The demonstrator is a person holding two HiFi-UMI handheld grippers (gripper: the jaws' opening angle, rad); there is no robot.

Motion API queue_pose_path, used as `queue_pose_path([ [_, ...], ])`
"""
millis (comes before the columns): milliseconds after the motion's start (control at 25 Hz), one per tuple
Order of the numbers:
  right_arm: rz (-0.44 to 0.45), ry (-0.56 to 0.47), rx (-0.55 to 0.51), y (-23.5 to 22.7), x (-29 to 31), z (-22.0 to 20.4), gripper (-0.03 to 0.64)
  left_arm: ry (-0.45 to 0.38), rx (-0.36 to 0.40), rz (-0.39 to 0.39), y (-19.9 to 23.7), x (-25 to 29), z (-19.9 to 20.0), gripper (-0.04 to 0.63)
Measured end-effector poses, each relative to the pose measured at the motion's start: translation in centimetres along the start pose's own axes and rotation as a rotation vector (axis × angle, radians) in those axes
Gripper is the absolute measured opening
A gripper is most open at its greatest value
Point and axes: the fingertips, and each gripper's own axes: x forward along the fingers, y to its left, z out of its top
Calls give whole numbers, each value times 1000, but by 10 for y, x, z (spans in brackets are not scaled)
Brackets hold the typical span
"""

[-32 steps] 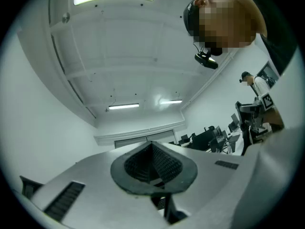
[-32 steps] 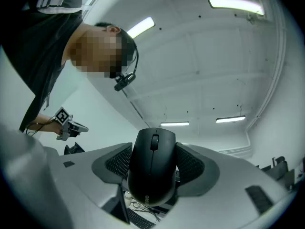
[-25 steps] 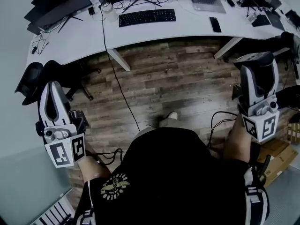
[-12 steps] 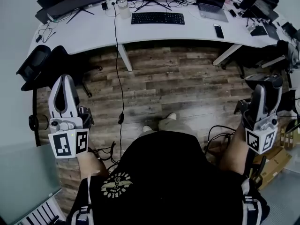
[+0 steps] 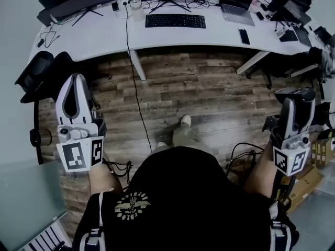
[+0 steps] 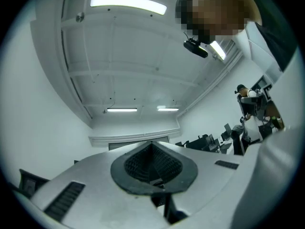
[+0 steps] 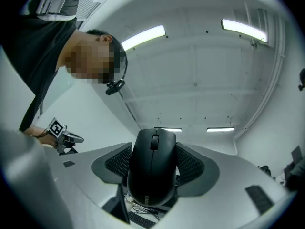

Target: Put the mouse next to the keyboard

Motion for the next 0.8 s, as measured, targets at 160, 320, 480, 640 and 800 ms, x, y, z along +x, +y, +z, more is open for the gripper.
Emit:
queue_pose_path([
  [160, 15, 21, 21, -9, 14, -26, 288, 10, 28, -5, -14, 25, -4, 2],
  [320, 28, 42, 45, -20, 35, -52, 288, 44, 36, -5, -16, 50, -11, 0],
  [480, 50, 60, 64, -29, 61, -75, 288, 48, 37, 4, -15, 73, -18, 0],
  [640, 61, 91, 72, -42, 79, -97, 288, 57, 45, 7, -18, 97, -31, 0],
  [800, 65, 102, 82, -59, 93, -114, 288, 59, 53, -11, -29, 124, -43, 2],
])
